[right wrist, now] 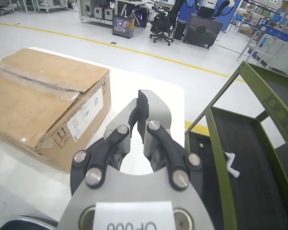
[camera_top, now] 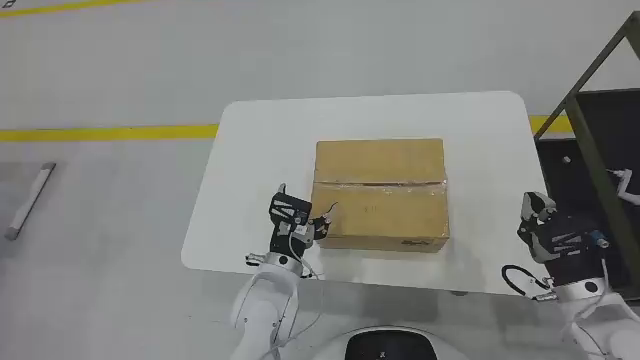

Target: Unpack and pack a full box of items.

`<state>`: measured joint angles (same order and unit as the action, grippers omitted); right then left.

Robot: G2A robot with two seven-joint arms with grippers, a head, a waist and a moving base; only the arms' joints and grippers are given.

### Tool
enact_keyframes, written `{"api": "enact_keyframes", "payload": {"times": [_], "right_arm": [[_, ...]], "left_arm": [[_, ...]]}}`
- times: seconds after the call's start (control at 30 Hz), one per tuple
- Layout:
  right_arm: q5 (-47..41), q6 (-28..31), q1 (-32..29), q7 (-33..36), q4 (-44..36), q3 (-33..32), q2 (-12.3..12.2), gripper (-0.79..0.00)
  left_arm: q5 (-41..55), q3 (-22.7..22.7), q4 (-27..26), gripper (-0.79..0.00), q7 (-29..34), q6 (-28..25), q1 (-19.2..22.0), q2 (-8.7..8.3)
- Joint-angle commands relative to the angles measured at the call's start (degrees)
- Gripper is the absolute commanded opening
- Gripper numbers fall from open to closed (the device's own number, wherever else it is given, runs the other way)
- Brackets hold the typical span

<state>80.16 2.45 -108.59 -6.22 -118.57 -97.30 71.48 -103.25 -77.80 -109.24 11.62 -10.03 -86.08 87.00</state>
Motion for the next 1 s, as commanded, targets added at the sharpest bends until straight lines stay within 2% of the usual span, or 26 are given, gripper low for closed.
{"api": "enact_keyframes", "payload": {"times": [0.0, 0.33, 0.53, 0.7, 0.97], "right_arm": [[0.0, 0.0, 0.0, 0.0, 0.0, 0.0, 0.0, -0.785], [-0.33, -5.31, 2.43, 2.92, 5.4, 1.07, 0.48, -0.785], [0.34, -4.06, 7.22, 2.3, 12.46, 5.67, 0.83, -0.785], [-2.96, -1.68, 13.41, 1.44, 17.9, 10.52, 1.42, -0.785], [-1.98, 0.68, 18.8, 0.82, 22.45, 14.93, 1.86, -0.785]], "left_arm": [[0.0, 0.0, 0.0, 0.0, 0.0, 0.0, 0.0, 0.0], [0.0, 0.0, 0.0, 0.0, 0.0, 0.0, 0.0, 0.0], [0.0, 0.0, 0.0, 0.0, 0.0, 0.0, 0.0, 0.0], [0.0, 0.0, 0.0, 0.0, 0.0, 0.0, 0.0, 0.0], [0.0, 0.0, 0.0, 0.0, 0.0, 0.0, 0.0, 0.0]]}}
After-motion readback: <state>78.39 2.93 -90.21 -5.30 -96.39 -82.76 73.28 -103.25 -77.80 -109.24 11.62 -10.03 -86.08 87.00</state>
